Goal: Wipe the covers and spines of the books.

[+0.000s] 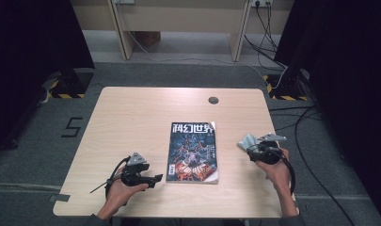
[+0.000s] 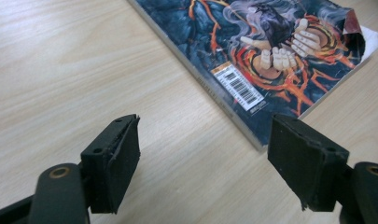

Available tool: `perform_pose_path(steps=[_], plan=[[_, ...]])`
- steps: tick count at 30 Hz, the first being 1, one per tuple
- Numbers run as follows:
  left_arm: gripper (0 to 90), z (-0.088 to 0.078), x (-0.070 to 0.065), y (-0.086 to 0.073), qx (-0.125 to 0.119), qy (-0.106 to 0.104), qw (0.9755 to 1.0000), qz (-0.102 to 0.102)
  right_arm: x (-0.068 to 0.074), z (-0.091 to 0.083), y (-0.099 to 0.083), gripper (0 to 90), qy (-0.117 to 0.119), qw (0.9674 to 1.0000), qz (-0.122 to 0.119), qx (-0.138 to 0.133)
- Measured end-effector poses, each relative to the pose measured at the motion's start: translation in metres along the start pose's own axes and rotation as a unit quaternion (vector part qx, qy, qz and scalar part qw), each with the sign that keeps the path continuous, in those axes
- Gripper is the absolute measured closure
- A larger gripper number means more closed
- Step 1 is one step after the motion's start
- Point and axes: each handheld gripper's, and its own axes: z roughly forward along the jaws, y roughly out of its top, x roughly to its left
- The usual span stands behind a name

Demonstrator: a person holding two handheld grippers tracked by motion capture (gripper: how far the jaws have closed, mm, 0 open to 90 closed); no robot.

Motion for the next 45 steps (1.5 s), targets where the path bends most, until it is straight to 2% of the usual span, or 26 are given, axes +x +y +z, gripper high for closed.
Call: perform_pose_path(steps=[3, 7, 12, 16, 19, 21, 24, 27, 32, 34, 37, 39, 45], plan=[[24.6, 0.0, 0.001, -0.004, 0.011, 0.003, 0.9999, 0.005, -0.006, 0.004, -0.006, 54.5, -0.011, 0.9998, 0.004, 0.018], [24.5, 0.002, -0.001, -0.007, 0.021, 0.005, 0.9997, 0.008, -0.008, 0.015, -0.011, 59.6, -0.016, 0.9992, -0.008, 0.037], [24.5, 0.002, -0.002, -0.007, 0.02, 0.006, 0.9997, 0.012, 0.003, 0.027, -0.003, 60.8, -0.014, 0.9987, -0.032, 0.036], [24.5, 0.002, -0.001, -0.007, 0.02, 0.007, 0.9997, 0.011, 0.014, 0.037, 0.007, 59.3, -0.016, 0.9985, -0.039, 0.034], [24.3, 0.002, -0.001, -0.008, 0.023, 0.005, 0.9997, 0.01, 0.019, 0.043, 0.011, 57.4, -0.003, 0.9988, -0.041, 0.027], [23.8, 0.003, 0.0, -0.009, 0.029, 0.006, 0.9995, 0.013, 0.02, 0.044, 0.013, 54.5, -0.005, 0.9988, -0.04, 0.029], [22.9, 0.002, 0.002, -0.009, 0.03, 0.014, 0.9994, 0.013, 0.02, 0.042, 0.013, 49.9, 0.0, 0.9993, -0.026, 0.025], [22.3, 0.001, 0.004, -0.008, 0.028, 0.02, 0.9993, 0.013, 0.018, 0.035, 0.014, 46.9, 0.002, 0.9999, -0.011, 0.01], [22.2, 0.001, 0.005, -0.008, 0.026, 0.021, 0.9994, 0.009, 0.02, 0.027, 0.012, 42.5, 0.013, 0.9998, -0.013, 0.001], [22.2, 0.0, 0.006, -0.008, 0.024, 0.023, 0.9994, 0.011, 0.021, 0.022, 0.011, 39.9, 0.014, 0.9997, -0.022, 0.0], [22.0, 0.0, 0.009, -0.008, 0.021, 0.029, 0.9994, 0.004, 0.022, 0.012, 0.006, 36.2, 0.029, 0.9994, -0.005, -0.016], [22.0, 0.0, 0.01, -0.008, 0.019, 0.032, 0.9993, 0.003, 0.022, 0.01, 0.003, 34.2, 0.037, 0.9992, -0.006, -0.014], [21.8, -0.001, 0.012, -0.008, 0.017, 0.035, 0.9992, 0.002, 0.029, 0.006, -0.002, 29.5, 0.039, 0.9992, -0.006, -0.011]])
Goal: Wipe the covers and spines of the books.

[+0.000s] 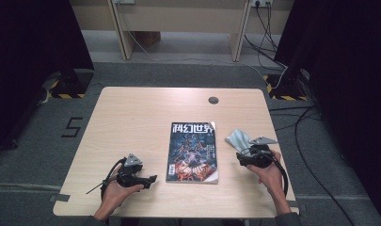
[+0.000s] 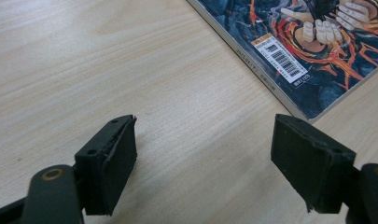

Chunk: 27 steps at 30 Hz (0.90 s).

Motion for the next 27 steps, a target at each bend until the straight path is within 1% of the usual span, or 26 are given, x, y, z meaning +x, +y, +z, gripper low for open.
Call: perform_pose_path(steps=[2, 4, 5, 6, 8, 12, 14, 16, 23, 24, 25, 27], plan=[[21.6, 0.0, 0.0, 0.0, 0.001, 0.0, 1.0, 0.0, 0.003, -0.002, 0.0, 28.0, 0.005, 1.0, -0.003, -0.004], [21.6, -0.001, 0.0, -0.001, 0.0, 0.0, 1.0, 0.0, 0.008, -0.005, -0.002, 26.8, 0.01, 0.9999, 0.001, -0.007], [21.6, -0.001, 0.0, -0.001, 0.0, 0.0, 1.0, 0.0, 0.01, -0.006, -0.004, 26.7, 0.018, 0.9998, 0.005, -0.009], [21.6, -0.001, 0.001, -0.001, 0.0, 0.0, 1.0, 0.001, 0.012, -0.007, -0.006, 26.0, 0.024, 0.9996, 0.006, -0.009], [21.5, -0.002, 0.001, -0.001, -0.001, 0.001, 1.0, -0.001, 0.016, -0.01, -0.01, 24.9, 0.028, 0.9996, 0.008, -0.005], [21.3, -0.002, 0.001, -0.002, 0.0, 0.001, 1.0, 0.0, 0.021, -0.015, -0.019, 24.1, 0.034, 0.9994, -0.004, -0.002], [21.1, -0.002, 0.001, -0.002, 0.001, 0.002, 1.0, 0.0, 0.023, -0.018, -0.022, 23.4, 0.034, 0.9994, -0.004, 0.0], [20.8, -0.001, 0.001, -0.002, 0.001, 0.001, 1.0, 0.002, 0.025, -0.02, -0.026, 23.1, 0.034, 0.9994, -0.01, 0.001], [19.8, 0.0, 0.001, -0.003, 0.008, 0.002, 0.9999, 0.007, 0.033, -0.026, -0.039, 20.3, 0.048, 0.9986, -0.019, 0.011], [19.5, 0.001, 0.0, -0.003, 0.009, 0.003, 0.9999, 0.009, 0.035, -0.027, -0.041, 20.1, 0.047, 0.9986, -0.019, 0.014], [19.2, 0.001, 0.0, -0.003, 0.01, 0.003, 0.9999, 0.009, 0.036, -0.028, -0.043, 19.5, 0.048, 0.9984, -0.026, 0.014], [19.0, 0.001, 0.0, -0.004, 0.009, 0.004, 0.9999, 0.01, 0.037, -0.03, -0.046, 18.5, 0.05, 0.9983, -0.025, 0.017]])
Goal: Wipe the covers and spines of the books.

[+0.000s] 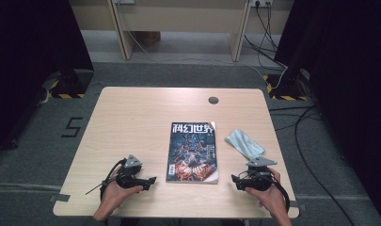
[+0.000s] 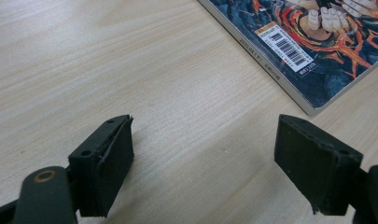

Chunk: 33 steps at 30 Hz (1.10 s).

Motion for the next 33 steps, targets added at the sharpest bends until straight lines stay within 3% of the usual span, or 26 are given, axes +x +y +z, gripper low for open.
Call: perform_pose_path(steps=[12, 16, 21, 33], plan=[[18.0, 0.001, -0.001, -0.001, 0.0, 0.003, 1.0, 0.009, 0.01, -0.005, -0.016, 17.1, 0.002, 0.9996, -0.015, 0.026], [17.9, 0.001, -0.001, -0.001, 0.001, 0.004, 0.9999, 0.014, 0.011, -0.006, -0.019, 17.1, 0.0, 0.9995, -0.007, 0.032], [17.8, 0.001, -0.002, -0.001, 0.001, 0.006, 0.9998, 0.017, 0.012, -0.007, -0.025, 17.1, -0.001, 0.9986, -0.02, 0.048], [17.5, 0.001, -0.002, -0.001, 0.001, 0.007, 0.9998, 0.019, 0.012, -0.007, -0.028, 15.8, 0.001, 0.9984, -0.026, 0.049]])
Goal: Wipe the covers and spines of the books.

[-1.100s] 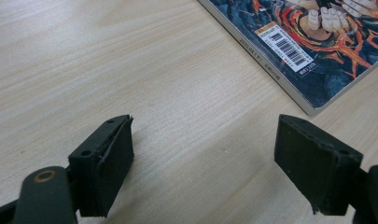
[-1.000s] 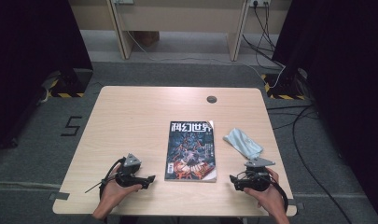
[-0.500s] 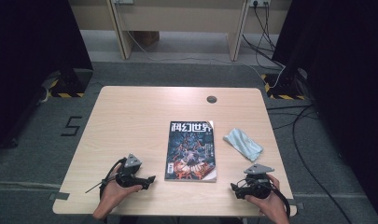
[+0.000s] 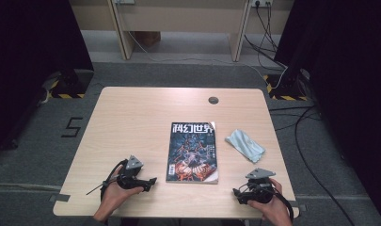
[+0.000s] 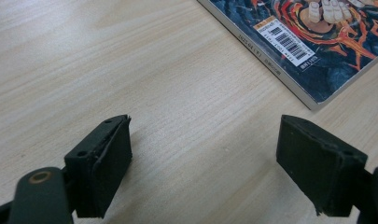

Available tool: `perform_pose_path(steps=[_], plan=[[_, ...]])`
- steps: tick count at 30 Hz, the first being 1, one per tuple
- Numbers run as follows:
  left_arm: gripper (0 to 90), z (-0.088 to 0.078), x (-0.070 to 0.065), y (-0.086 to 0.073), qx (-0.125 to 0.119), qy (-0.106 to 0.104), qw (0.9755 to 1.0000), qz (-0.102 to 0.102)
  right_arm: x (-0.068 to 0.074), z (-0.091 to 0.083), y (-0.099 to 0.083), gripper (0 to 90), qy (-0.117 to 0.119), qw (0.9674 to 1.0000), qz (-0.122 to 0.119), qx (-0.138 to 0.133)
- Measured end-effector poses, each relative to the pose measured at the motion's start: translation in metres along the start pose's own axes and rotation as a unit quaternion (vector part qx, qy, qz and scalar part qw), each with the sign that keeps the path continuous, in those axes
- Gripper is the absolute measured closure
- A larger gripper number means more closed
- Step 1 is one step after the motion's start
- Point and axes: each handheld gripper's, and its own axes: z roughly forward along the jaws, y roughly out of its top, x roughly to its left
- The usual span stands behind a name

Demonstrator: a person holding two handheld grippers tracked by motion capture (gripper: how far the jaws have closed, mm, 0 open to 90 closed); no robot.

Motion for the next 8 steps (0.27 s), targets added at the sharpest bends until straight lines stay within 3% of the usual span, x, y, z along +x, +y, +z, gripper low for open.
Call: perform_pose_path(steps=[8], plan=[[17.6, 0.0001, 0.0008, -0.0002, -0.001, 0.0, 1.0, 0.0, 0.0004, 0.0001, 0.0003, 15.7, 0.0, 1.0, 0.003, 0.001]])
